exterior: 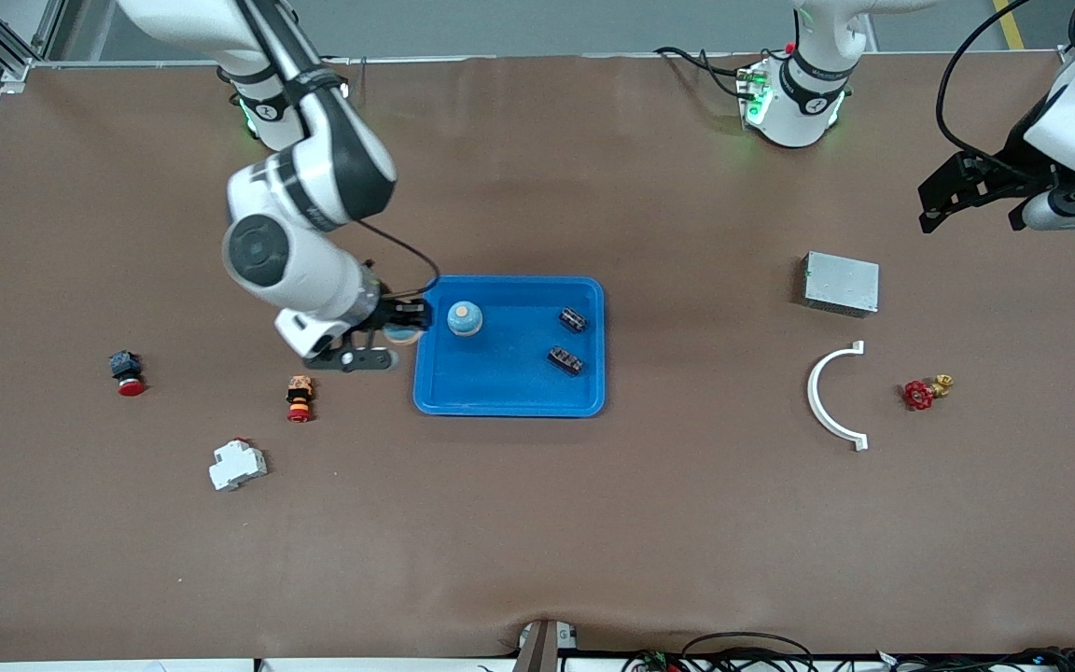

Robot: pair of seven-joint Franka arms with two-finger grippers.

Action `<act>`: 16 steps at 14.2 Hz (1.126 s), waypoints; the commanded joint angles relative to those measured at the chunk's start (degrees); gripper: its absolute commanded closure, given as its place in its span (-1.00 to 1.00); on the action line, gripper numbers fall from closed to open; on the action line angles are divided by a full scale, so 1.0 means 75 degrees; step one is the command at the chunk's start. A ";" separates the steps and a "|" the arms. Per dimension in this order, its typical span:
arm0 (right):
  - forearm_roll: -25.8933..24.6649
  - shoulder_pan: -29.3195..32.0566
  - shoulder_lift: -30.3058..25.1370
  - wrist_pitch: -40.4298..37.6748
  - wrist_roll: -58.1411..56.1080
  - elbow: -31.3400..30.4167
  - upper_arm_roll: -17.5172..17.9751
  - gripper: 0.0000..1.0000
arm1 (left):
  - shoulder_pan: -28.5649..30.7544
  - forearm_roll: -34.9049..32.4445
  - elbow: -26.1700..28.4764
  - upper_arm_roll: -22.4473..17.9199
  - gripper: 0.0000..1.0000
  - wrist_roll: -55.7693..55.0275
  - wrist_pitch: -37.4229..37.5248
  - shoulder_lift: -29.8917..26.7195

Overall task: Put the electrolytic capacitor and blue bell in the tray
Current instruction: 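Carry the blue bell over the tray with the right gripper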

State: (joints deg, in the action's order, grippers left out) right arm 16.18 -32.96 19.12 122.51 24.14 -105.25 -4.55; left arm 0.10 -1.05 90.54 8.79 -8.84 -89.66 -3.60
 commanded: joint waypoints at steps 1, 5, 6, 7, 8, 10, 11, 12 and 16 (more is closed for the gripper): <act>0.0199 -0.0374 0.0320 0.0655 0.0367 -0.0204 -0.0225 0.64 | 0.0045 0.0046 0.0021 0.0023 -1.00 0.0077 -0.0092 -0.0012; 0.0199 -0.0469 0.0778 0.1101 0.0391 -0.0204 -0.0295 0.62 | 0.0022 0.0034 0.0021 0.0023 -1.00 0.0159 -0.0081 -0.0024; 0.0199 -0.0527 0.0907 0.1265 0.0391 -0.0228 -0.0295 0.62 | 0.0022 0.0034 0.0021 0.0023 -1.00 0.0171 -0.0081 -0.0047; 0.0199 -0.0609 0.1059 0.1405 0.0391 -0.0251 -0.0295 0.62 | 0.0033 0.0046 0.0021 0.0035 -1.00 0.0171 -0.0081 -0.0059; 0.0199 -0.0644 0.1176 0.1500 0.0391 -0.0240 -0.0307 0.62 | 0.0033 0.0046 0.0021 0.0023 -1.00 0.0159 -0.0081 -0.0047; 0.0199 -0.0691 0.1364 0.1675 0.0391 -0.0205 -0.0319 0.62 | 0.0033 0.0046 0.0021 0.0035 -1.00 0.0159 -0.0081 -0.0070; 0.0199 -0.0680 0.1446 0.1839 0.0391 -0.0193 -0.0319 0.62 | 0.0033 0.0046 0.0021 0.0035 -1.00 0.0147 -0.0081 -0.0105; 0.0199 -0.0680 0.1540 0.1968 0.0391 -0.0193 -0.0319 0.62 | 0.0045 0.0046 0.0010 0.0023 -1.00 0.0171 -0.0081 -0.0106; 0.0187 -0.0692 0.1950 0.2075 0.0379 0.0100 -0.0330 0.61 | 0.0057 0.0081 -0.0095 0.0012 -1.00 0.0171 -0.0104 -0.0024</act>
State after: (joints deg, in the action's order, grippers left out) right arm 16.64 -37.26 31.97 138.15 26.72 -106.68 -6.19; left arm 0.08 -1.05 90.41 8.82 -8.77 -90.05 -3.52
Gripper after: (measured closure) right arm 0.326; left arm 0.000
